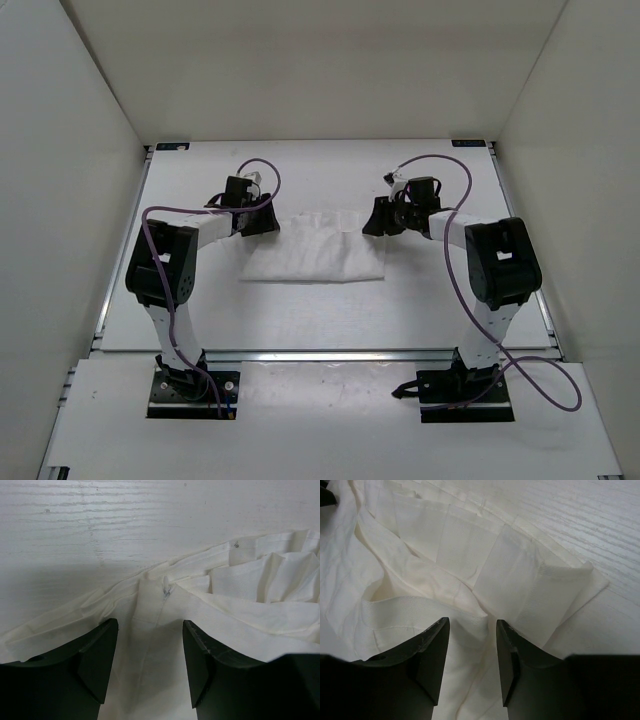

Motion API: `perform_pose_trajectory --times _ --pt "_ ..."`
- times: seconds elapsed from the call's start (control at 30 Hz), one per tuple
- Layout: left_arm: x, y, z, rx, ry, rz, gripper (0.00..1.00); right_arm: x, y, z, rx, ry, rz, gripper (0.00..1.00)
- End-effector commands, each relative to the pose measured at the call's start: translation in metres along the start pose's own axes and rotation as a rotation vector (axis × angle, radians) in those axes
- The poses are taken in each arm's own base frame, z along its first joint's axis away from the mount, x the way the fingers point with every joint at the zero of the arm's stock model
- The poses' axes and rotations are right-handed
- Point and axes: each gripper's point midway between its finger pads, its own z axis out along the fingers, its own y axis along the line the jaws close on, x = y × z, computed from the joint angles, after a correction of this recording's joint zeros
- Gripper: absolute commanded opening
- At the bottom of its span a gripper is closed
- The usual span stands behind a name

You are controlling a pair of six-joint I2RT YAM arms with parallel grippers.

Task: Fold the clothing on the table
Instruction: Fold the skirt

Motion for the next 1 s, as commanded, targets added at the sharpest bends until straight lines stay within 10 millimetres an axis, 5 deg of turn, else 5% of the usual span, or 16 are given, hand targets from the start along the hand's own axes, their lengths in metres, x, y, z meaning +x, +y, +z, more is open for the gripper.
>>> perform_pose_trajectory --times 0.0,0.23,0.33,0.47,0.63,0.7,0.97 --pt "-0.010 -0.003 0.000 -0.004 -0.025 0.023 0.66 -0.024 -0.002 0.002 -0.001 -0.052 -0.038 0.39" --pt "-0.010 0.001 0.005 -0.034 -0.012 0.038 0.65 -0.010 0.007 0.020 -0.058 0.027 -0.009 0.29" --pt "-0.010 -0.001 0.007 -0.037 -0.005 0.054 0.65 -0.013 0.009 0.016 -0.072 0.004 -0.002 0.04" --pt "-0.015 -0.009 0.003 0.007 -0.025 0.044 0.48 -0.010 0.010 0.014 -0.064 0.008 0.007 0.00" --pt "-0.026 -0.025 -0.009 0.068 -0.067 0.047 0.11 -0.013 0.014 0.005 -0.052 -0.004 0.005 0.00" --pt "-0.033 -0.029 -0.019 0.082 -0.091 0.059 0.00 -0.013 0.021 -0.005 -0.049 -0.007 0.004 0.00" --pt "-0.054 -0.072 -0.080 0.252 -0.214 0.064 0.00 -0.045 0.046 -0.088 0.070 -0.123 -0.088 0.00"
